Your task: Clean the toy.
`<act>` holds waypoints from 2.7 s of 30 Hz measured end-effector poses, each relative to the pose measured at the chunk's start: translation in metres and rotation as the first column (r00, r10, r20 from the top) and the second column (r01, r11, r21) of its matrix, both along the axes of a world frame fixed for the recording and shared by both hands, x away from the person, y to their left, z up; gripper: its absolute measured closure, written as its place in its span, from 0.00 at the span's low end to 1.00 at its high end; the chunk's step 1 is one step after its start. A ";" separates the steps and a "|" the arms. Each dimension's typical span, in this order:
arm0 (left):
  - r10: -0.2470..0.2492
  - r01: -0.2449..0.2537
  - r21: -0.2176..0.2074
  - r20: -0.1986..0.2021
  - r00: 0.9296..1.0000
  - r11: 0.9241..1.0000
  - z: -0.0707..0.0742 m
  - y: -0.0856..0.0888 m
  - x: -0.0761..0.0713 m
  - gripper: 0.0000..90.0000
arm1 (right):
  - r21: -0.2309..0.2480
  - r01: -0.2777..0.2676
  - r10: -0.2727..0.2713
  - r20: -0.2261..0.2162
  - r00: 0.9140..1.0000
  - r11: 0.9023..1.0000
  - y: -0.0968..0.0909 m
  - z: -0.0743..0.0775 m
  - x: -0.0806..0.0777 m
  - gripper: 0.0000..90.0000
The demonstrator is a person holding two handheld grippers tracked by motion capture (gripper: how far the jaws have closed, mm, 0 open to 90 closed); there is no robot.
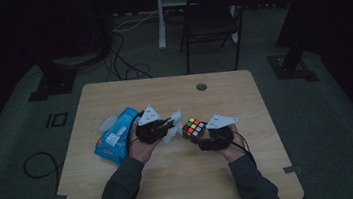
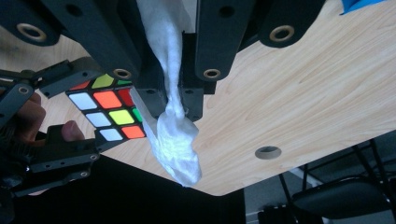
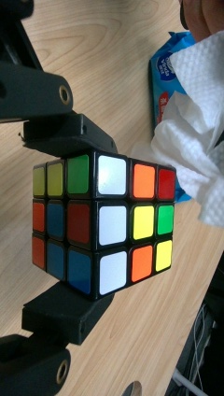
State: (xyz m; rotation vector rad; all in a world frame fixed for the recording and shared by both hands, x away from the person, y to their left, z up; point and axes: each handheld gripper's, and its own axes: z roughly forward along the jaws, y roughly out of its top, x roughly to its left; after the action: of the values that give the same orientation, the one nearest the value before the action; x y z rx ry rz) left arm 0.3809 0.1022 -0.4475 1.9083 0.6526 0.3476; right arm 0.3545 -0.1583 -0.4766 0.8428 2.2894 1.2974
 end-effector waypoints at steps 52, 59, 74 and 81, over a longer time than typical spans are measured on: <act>0.168 -0.167 0.024 -0.041 0.985 0.986 -0.045 0.037 -0.023 0.95 | 0.017 0.152 -0.151 -0.033 0.988 0.988 -0.044 -0.026 -0.008 0.38; 0.187 -0.186 0.038 -0.048 0.981 0.982 -0.056 0.039 -0.025 0.94 | 0.007 0.168 -0.168 -0.043 0.985 0.986 -0.049 -0.032 -0.009 0.38; 0.235 -0.230 0.077 -0.061 0.970 0.970 -0.074 0.045 -0.027 0.94 | -0.033 0.184 -0.185 -0.042 0.982 0.982 -0.048 -0.045 -0.008 0.38; 0.239 -0.232 0.099 -0.071 0.968 0.968 -0.082 0.044 -0.027 0.94 | -0.033 0.191 -0.192 -0.048 0.980 0.981 -0.049 -0.051 -0.006 0.38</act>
State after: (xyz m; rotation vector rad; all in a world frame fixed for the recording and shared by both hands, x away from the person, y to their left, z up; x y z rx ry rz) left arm 0.3535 0.1464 -0.5296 1.9420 0.9376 0.4569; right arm 0.3481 -0.2073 -0.5271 1.0687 2.1966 1.1686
